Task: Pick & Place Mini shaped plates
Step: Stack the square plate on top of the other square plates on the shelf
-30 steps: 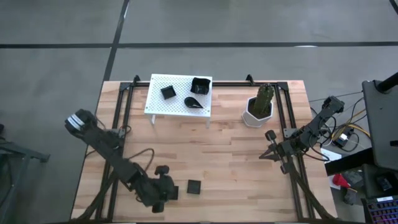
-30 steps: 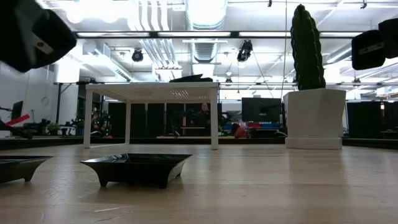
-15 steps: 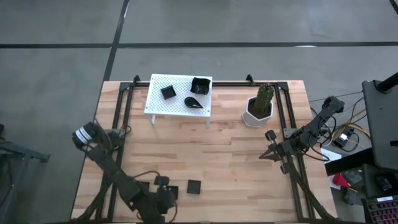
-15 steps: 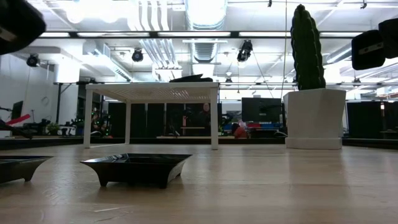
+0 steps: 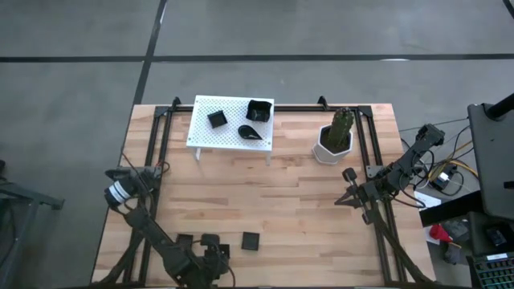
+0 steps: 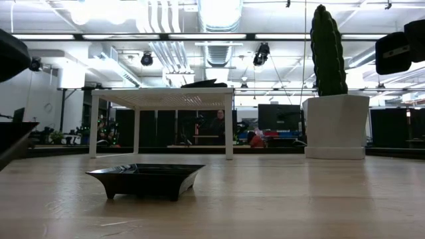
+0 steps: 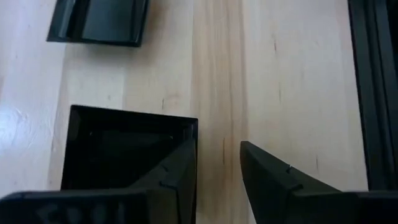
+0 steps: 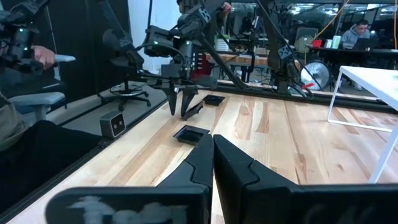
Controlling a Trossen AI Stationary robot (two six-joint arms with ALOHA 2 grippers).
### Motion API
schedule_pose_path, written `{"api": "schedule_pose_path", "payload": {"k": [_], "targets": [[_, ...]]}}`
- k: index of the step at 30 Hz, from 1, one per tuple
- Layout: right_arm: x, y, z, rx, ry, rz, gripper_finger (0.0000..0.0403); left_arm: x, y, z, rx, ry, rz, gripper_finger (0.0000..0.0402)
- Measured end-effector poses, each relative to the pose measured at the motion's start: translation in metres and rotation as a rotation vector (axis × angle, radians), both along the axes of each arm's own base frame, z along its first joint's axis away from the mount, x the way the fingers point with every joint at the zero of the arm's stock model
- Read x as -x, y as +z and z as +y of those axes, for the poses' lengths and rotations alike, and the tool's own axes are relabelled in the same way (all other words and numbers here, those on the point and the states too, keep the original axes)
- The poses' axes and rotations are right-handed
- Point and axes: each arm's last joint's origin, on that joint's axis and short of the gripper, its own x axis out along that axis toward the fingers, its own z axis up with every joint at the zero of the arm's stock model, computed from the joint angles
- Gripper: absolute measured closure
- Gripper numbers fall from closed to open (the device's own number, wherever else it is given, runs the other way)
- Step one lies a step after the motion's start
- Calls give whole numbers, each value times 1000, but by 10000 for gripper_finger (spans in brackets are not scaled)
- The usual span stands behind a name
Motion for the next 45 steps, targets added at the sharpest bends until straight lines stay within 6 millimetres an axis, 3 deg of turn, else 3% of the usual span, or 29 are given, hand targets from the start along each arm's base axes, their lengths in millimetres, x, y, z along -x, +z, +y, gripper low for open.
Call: {"api": "schedule_pose_path", "payload": {"k": [32,45], "targets": [[0,0,0,0,0,0,394,7,9,10,-186,-8,63,296],[0,0,0,-1,0,0,394,7,8,14,-341,-212,96,296]]}}
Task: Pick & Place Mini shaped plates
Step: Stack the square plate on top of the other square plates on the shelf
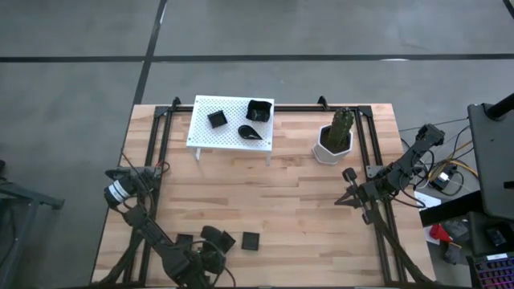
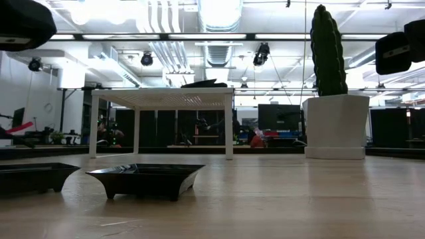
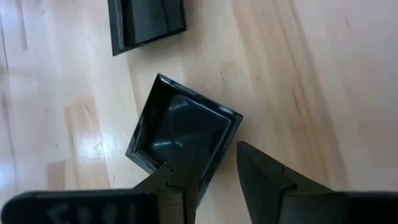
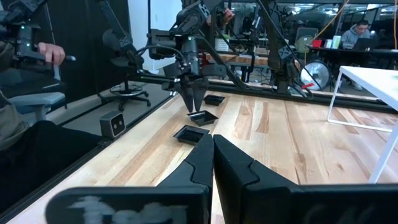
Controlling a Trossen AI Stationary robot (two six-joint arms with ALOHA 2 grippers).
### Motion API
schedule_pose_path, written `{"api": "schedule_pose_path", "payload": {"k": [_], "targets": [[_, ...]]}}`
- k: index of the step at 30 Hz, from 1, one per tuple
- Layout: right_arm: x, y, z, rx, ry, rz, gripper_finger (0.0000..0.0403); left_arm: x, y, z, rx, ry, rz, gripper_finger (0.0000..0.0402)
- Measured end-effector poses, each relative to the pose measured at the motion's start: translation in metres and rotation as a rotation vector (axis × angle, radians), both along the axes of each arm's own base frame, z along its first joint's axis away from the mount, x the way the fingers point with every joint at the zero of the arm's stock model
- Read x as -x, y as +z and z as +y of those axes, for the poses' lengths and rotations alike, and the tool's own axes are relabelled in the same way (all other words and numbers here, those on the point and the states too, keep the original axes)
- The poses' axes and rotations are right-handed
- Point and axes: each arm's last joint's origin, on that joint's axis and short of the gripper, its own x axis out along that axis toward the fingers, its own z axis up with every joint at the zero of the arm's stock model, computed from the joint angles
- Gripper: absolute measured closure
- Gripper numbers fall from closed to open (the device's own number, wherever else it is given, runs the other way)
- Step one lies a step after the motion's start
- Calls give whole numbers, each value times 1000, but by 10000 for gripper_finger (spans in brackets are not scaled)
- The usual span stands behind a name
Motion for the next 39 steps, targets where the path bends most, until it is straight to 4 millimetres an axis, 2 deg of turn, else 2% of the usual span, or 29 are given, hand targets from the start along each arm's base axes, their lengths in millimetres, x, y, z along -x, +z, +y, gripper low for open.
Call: {"api": "schedule_pose_path", "payload": {"k": [17,21,27,39], "targets": [[0,0,0,0,0,0,394,4,-13,8,-62,-26,19,298],[0,0,0,1,1,0,394,4,-13,8,-60,-26,16,320],[0,0,0,0,0,1,394,3,-13,7,-35,-18,11,391],[0,0,0,1,0,0,394,-2,-3,2,-21,-9,-23,401]]}}
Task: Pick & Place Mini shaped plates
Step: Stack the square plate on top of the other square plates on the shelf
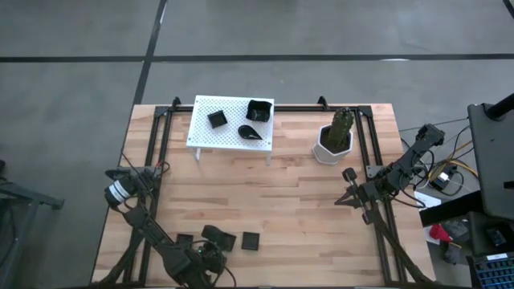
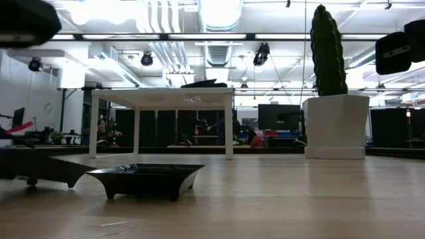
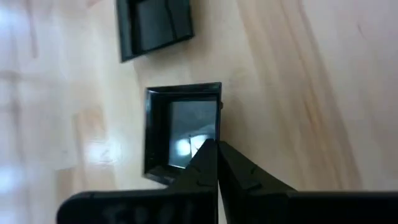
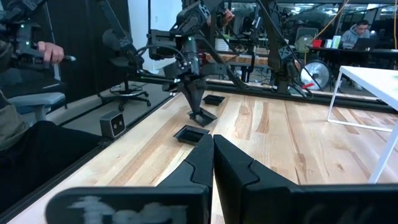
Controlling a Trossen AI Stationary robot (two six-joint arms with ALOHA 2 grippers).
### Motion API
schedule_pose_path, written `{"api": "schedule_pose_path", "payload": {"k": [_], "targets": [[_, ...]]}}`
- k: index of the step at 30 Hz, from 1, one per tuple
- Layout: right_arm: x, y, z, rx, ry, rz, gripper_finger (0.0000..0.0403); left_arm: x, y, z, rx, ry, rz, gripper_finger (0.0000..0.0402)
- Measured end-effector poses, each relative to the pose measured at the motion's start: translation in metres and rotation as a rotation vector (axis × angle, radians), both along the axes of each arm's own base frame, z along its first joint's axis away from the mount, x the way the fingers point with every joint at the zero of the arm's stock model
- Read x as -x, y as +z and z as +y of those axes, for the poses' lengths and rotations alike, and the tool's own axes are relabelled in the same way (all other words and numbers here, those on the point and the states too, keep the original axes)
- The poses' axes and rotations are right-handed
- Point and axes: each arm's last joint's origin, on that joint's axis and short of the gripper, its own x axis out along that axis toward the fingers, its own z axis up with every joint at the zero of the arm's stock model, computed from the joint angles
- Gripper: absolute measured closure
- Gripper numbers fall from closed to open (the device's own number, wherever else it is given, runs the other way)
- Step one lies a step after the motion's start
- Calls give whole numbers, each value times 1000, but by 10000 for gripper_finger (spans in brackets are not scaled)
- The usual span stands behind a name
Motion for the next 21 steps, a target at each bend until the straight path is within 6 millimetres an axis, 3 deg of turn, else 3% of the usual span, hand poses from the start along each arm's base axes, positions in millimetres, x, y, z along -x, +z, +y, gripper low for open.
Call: {"api": "schedule_pose_path", "payload": {"k": [12,21], "targets": [[0,0,0,-2,0,0,394,-1,41,7,-181,137,-58,402],[0,0,0,-1,0,1,394,-10,65,33,-294,305,-69,402]]}}
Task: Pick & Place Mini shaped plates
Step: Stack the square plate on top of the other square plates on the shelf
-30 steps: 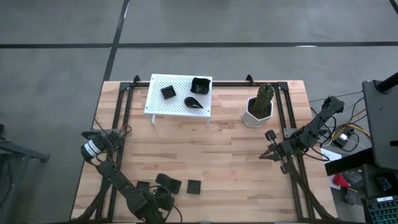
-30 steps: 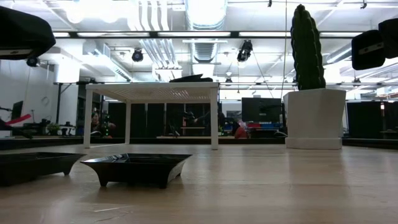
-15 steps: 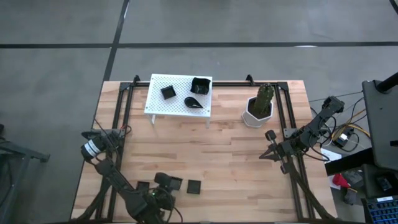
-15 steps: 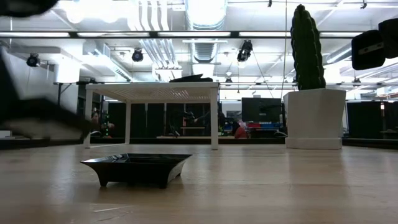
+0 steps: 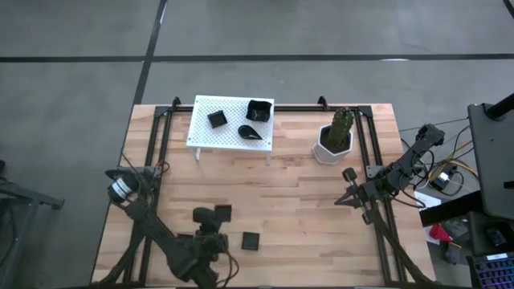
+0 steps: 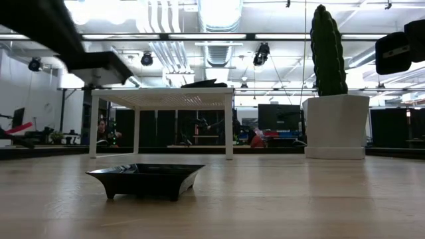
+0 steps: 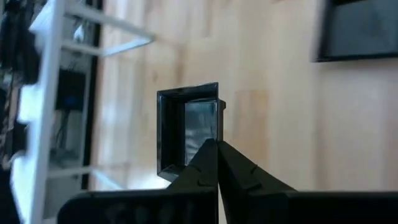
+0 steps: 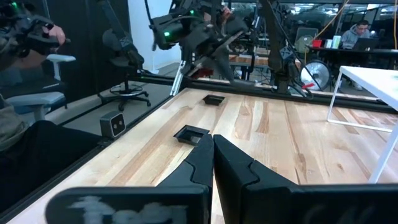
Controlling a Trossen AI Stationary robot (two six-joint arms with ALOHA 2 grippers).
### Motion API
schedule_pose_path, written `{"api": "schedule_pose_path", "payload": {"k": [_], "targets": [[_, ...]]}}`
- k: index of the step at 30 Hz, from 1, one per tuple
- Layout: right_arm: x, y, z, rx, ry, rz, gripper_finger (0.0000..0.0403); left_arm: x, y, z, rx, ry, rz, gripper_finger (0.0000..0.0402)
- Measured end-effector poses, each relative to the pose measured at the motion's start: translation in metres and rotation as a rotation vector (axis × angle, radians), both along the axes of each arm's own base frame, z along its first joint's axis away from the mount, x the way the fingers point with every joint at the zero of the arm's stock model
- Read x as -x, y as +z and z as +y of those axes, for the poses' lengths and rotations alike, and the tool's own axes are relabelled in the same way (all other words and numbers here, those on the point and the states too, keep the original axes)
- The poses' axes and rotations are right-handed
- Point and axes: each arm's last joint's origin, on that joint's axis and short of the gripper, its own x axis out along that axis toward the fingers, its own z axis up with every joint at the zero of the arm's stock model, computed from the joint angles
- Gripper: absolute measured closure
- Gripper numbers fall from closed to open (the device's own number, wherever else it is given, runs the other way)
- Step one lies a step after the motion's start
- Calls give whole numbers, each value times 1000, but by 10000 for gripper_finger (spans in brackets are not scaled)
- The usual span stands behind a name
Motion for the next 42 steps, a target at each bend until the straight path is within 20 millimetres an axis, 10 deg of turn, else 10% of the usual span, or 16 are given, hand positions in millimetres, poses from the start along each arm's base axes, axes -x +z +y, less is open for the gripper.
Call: {"api": "schedule_pose_path", "payload": {"k": [23,42], "targets": [[0,0,0,1,1,1,394,-20,86,146,-76,364,-148,401],[0,0,0,1,0,0,394,-37,104,263,-208,491,-11,401]]}}
